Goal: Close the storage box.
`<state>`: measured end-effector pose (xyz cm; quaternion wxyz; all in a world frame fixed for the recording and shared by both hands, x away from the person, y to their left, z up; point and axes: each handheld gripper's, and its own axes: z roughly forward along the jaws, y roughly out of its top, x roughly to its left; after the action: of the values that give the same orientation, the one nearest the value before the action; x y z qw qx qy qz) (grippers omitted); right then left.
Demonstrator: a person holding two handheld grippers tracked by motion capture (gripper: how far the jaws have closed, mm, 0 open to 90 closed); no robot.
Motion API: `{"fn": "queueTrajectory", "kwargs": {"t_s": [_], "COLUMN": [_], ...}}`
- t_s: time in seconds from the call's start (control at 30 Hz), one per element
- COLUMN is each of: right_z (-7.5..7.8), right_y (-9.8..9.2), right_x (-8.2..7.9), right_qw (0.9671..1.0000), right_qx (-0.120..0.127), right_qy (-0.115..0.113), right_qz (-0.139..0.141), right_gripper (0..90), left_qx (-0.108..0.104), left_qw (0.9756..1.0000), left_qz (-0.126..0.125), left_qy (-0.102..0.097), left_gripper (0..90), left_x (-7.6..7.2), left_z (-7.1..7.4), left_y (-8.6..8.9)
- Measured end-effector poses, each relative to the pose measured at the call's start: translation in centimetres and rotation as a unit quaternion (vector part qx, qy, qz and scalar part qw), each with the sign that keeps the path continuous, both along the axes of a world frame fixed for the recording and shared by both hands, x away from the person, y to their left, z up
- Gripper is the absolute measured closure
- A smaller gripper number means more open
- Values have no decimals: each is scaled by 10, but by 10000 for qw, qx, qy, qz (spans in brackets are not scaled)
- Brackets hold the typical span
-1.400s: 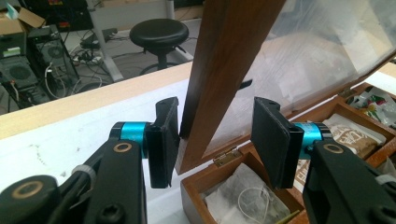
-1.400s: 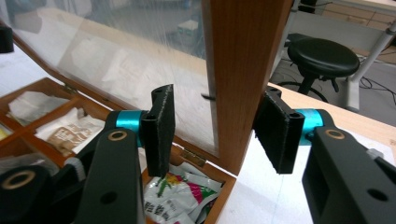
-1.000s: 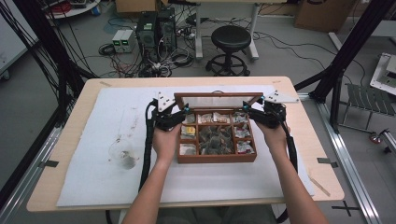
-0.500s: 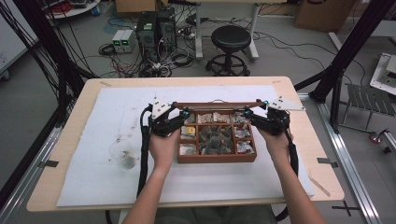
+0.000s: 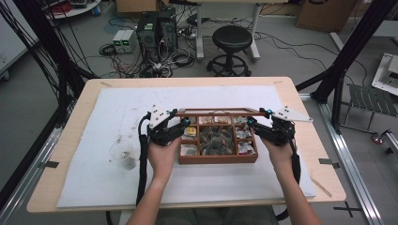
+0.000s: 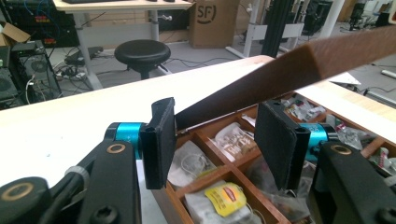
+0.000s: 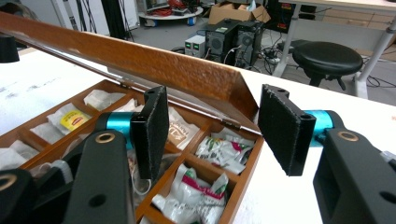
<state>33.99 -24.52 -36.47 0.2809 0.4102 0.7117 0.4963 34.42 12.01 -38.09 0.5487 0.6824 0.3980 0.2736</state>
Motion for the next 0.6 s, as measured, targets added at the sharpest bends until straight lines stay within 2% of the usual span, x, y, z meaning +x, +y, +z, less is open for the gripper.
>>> {"fn": "queueTrajectory", "kwargs": {"t_s": [0.23, 0.6], "right_z": [-3, -17], "right_y": [1, 0], "right_x": [-15, -28], "right_qw": [10000, 10000], "right_qx": [-41, -43], "right_qy": [-19, 67], "right_qz": [-36, -50], "right_gripper": [438, 432], "left_qx": [-16, -55], "left_qw": [10000, 9997], "left_qz": [-32, -104], "left_qy": [67, 198], "left_gripper": [457, 427], "left_x": [-8, -22], "left_z": [-4, -12], "left_y": [-1, -1]}}
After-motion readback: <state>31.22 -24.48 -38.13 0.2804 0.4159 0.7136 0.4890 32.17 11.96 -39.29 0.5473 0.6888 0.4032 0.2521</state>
